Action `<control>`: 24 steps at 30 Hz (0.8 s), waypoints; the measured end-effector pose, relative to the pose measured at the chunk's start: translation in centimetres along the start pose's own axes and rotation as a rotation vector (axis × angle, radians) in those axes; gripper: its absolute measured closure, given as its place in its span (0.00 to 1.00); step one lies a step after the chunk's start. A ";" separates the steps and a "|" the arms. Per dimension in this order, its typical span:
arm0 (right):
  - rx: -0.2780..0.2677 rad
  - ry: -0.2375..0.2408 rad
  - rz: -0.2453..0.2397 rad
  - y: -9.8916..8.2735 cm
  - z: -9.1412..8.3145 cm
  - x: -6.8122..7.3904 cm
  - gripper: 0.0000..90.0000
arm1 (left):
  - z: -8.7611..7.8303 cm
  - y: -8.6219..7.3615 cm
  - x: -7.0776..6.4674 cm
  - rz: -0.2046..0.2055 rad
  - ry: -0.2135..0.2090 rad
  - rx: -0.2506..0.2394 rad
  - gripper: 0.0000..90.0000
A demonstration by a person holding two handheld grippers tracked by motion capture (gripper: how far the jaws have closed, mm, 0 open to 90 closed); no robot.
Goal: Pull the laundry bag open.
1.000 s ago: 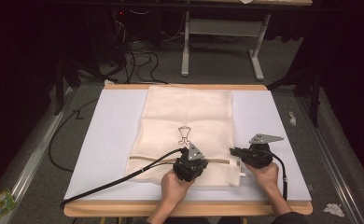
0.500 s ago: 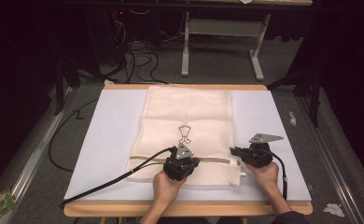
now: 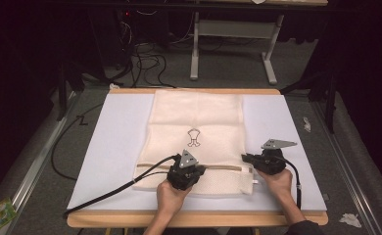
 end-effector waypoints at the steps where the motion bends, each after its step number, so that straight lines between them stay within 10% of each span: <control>1: -0.001 -0.001 -0.003 0.0 0.0 0.0 0.98 | -0.1 0.0 0.1 -0.002 0.003 -0.004 0.97; 24: -0.005 0.005 -0.005 0.1 -0.1 0.1 0.98 | -1.1 0.0 0.6 -0.021 0.001 -0.029 0.96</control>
Point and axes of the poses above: each handheld gripper's, and its own axes: z roughly forward along the jaws, y roughly out of its top, x roughly to its left, the point moved 8 cm from there along z, roughly forward along the jaws, and after that the axes turned 7 degrees about -x, right-handed, at the moved point
